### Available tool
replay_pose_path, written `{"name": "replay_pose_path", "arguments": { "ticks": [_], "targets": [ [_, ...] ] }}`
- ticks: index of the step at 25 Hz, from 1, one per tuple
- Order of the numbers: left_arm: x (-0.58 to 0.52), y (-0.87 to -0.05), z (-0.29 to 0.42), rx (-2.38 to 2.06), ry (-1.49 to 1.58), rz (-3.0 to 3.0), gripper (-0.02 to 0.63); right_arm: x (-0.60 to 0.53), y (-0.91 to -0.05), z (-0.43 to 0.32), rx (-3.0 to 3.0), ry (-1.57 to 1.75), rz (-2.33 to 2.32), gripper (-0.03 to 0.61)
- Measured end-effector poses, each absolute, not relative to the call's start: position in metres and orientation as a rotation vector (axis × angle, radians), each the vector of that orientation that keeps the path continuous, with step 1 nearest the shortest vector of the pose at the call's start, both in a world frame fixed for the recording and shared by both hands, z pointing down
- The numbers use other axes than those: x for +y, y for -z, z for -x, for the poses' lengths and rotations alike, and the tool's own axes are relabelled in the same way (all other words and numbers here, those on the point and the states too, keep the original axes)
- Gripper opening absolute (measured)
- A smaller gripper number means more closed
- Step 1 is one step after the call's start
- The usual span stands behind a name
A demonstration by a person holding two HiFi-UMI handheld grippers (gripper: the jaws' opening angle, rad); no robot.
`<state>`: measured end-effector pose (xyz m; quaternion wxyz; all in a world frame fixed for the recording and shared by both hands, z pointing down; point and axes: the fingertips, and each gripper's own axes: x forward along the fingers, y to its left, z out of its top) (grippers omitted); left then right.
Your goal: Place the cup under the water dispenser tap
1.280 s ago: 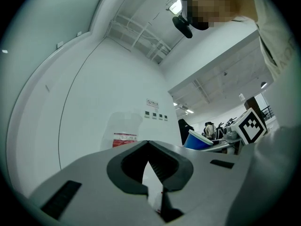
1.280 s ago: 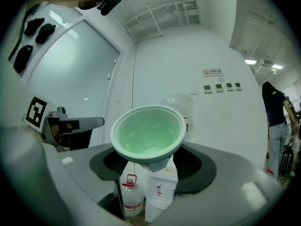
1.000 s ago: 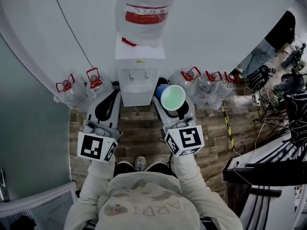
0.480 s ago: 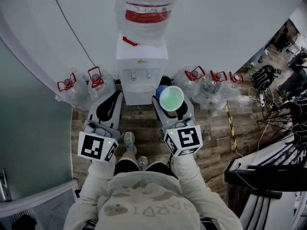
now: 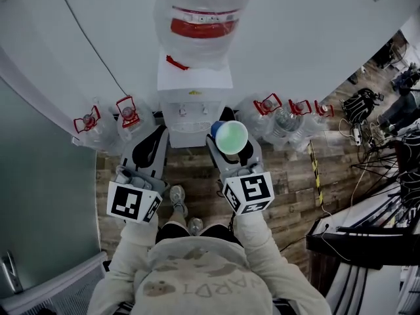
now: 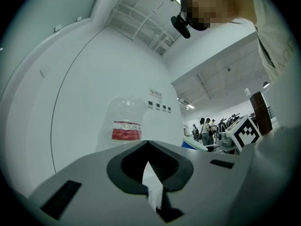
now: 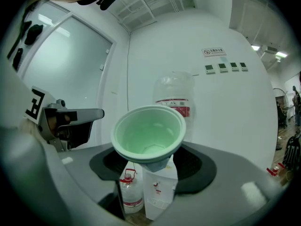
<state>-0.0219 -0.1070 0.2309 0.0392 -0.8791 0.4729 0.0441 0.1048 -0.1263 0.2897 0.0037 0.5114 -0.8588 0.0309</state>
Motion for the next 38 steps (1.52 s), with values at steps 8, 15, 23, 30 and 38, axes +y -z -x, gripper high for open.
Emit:
{"name": "replay_pose_path", "arguments": {
  "ticks": [8,15,23,30,38],
  "targets": [
    [-0.162,-0.248,0.041,1.441,-0.112,2.723,0.005,-0.182,-0.325,-0.083,-2.648,-0.179,-1.57,0.295],
    [-0.201,-0.277,0.055,1.443,-0.067,2.765,0.005,-0.223,-0.367,-0.065,-2.602,-0.257,-1.536,0.295],
    [-0.228,-0.308,0.062,1.418,-0.035,2.804,0.005,-0.252,-0.421,-0.052,-2.552,-0.363,-1.511,0.295],
    [-0.246,-0.34,0.069,1.446,-0.028,2.873,0.005,-0.268,-0.476,-0.041,-2.508,-0.444,-1.496,0.295],
    [-0.264,-0.379,0.076,1.447,0.005,2.92,0.005,-0.287,-0.54,-0.035,-2.458,-0.527,-1.511,0.295]
  ]
}}
